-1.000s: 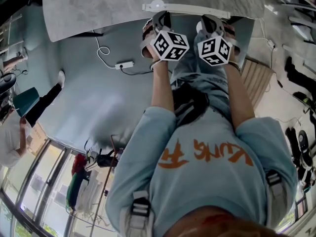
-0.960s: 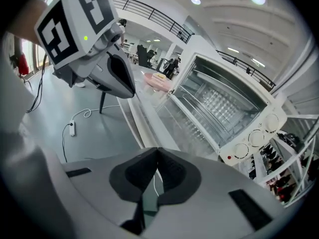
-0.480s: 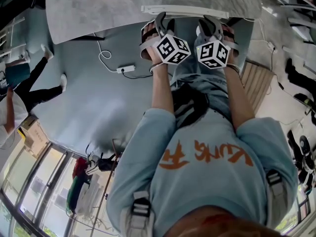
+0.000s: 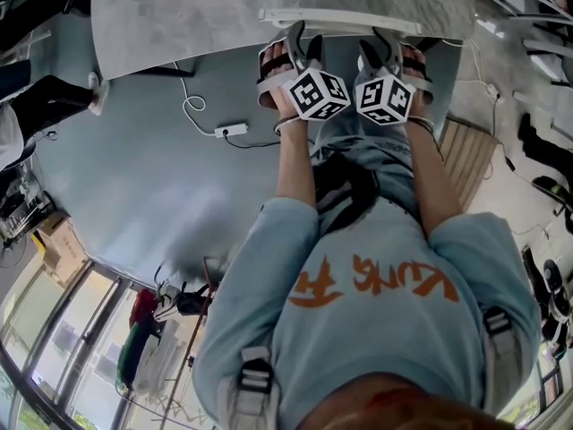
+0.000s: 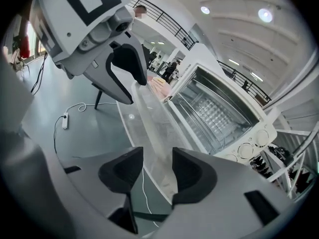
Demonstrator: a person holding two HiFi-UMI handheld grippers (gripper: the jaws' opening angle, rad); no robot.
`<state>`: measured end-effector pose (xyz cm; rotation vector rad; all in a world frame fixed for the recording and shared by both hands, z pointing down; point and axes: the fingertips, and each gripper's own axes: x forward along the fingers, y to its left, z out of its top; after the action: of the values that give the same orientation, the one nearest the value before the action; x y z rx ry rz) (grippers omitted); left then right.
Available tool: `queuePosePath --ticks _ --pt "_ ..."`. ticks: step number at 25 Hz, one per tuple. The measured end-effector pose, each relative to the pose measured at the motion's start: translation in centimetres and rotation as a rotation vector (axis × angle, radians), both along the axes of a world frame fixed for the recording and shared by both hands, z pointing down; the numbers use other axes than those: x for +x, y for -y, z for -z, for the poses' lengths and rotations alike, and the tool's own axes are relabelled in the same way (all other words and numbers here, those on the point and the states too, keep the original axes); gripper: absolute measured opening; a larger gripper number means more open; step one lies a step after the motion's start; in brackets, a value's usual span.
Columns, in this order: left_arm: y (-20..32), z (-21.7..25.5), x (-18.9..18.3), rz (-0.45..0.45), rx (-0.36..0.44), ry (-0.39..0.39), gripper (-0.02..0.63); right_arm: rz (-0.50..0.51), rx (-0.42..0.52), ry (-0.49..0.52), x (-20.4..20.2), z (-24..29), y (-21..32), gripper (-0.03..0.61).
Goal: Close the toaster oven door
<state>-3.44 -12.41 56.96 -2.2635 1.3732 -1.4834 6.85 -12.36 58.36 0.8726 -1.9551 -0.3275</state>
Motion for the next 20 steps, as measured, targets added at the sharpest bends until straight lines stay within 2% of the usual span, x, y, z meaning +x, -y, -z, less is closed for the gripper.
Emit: queuePosePath --ticks 3,10,20 --pt "0.3 0.7 -0.1 0.006 0.035 0.013 0.201 -0.027 0.014 0.002 0.1 0.4 0.4 0.18" --pt "1.0 1.2 0.0 0.007 0.059 0.017 0.21 -0.084 0.128 -0.035 1.0 2.8 2.6 0.134" --pt "4.3 5.1 -0.3 0.026 0.181 -0.009 0.207 -0.076 0.211 -0.03 0.6 6.7 4.9 0.138"
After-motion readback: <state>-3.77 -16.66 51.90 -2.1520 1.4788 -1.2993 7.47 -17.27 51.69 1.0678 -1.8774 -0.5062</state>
